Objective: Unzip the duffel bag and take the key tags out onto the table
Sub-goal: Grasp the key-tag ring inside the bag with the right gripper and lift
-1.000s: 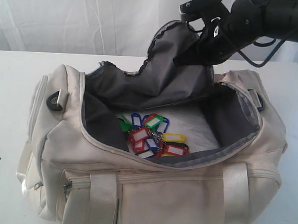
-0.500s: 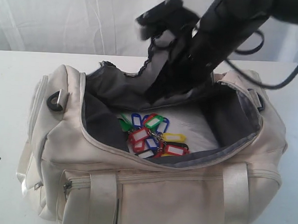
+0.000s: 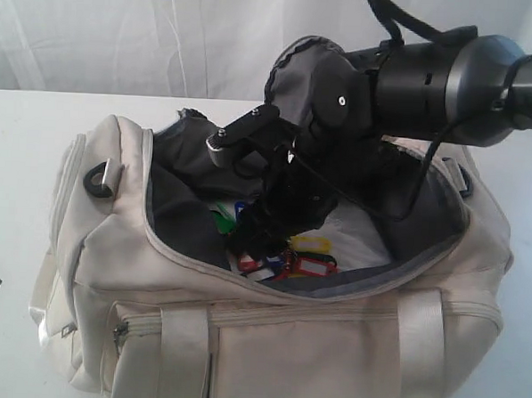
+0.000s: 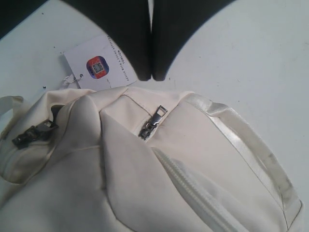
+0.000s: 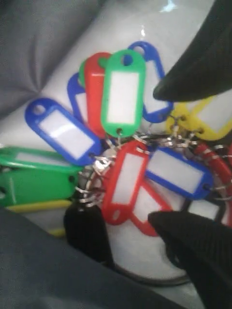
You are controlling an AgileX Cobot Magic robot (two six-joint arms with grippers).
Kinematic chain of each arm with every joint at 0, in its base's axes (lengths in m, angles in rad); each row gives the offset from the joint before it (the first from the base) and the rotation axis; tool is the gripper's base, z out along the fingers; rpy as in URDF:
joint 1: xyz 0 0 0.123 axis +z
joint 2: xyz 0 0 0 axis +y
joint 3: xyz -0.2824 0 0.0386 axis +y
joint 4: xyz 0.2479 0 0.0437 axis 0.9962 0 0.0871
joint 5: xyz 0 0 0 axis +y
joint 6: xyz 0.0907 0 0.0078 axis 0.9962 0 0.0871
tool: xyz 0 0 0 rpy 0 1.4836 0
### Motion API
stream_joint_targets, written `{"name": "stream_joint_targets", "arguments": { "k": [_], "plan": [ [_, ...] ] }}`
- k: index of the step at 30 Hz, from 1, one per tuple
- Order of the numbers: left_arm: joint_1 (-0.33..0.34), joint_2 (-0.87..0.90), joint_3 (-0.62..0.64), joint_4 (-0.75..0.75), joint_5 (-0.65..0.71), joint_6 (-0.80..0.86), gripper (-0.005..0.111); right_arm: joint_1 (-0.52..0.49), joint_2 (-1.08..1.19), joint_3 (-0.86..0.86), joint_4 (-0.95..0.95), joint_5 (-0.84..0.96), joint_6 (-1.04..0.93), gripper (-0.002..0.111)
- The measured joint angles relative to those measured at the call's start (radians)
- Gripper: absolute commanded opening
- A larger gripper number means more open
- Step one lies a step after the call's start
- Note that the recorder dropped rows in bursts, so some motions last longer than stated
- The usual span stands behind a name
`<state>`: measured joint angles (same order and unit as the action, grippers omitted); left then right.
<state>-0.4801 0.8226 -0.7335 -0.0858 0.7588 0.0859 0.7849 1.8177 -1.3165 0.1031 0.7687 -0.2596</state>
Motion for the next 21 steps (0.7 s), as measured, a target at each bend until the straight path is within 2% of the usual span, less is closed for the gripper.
{"name": "stream_joint_targets", "arguments": {
  "k": [8, 11, 17, 21],
  "plan": [
    [0.000, 0.000, 0.000, 0.000, 0.000, 0.002, 0.000, 0.000, 0.064, 0.000, -0.027, -0.074, 0.062, 0.059],
    [0.000, 0.000, 0.000, 0.000, 0.000, 0.002, 0.000, 0.000, 0.074, -0.004, -0.034, -0.075, 0.079, 0.046],
    [0.000, 0.000, 0.000, 0.000, 0.000, 0.002, 0.000, 0.003, 0.076, -0.008, -0.036, -0.071, 0.084, 0.000],
    [0.000, 0.000, 0.000, 0.000, 0.000, 0.002, 0.000, 0.002, 0.064, -0.013, -0.052, -0.046, 0.088, 0.000]
  ]
}}
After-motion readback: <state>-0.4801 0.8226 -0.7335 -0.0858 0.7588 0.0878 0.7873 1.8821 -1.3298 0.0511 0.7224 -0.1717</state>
